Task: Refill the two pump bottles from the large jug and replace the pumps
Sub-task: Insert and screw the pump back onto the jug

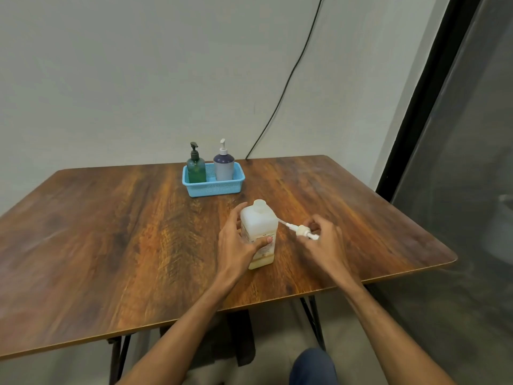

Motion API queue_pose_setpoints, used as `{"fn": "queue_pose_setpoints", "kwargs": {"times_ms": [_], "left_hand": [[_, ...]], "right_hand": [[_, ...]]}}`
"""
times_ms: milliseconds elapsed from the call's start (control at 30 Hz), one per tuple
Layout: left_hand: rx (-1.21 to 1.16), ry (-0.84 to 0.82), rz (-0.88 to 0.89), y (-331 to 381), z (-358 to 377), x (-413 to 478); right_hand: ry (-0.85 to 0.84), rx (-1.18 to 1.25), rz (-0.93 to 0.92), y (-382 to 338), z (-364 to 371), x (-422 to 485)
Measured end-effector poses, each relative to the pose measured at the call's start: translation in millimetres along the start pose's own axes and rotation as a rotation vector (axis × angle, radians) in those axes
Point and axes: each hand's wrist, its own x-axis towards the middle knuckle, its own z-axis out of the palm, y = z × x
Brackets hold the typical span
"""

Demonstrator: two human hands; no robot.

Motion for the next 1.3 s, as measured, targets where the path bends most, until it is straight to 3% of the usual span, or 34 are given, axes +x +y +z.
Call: {"fn": "queue_pose_setpoints", "kwargs": {"times_ms": [400, 933, 1300], "left_hand": [[-0.015, 0.014, -0.021, -1.4, -19.8, 8.2], [-0.033, -0.005, -0.012, -4.1, -20.9, 10.9], [-0.025, 0.001, -0.003, -6.1, -20.6, 10.9]], "right_hand": [[0.081, 0.23, -0.113, -118.9, -78.1, 27.8], [-0.015, 0.17, -0.301, -184.1, -110.3, 57.1], [-0.283, -0.022, -0.24, -191.2, -69.8, 72.2]]}}
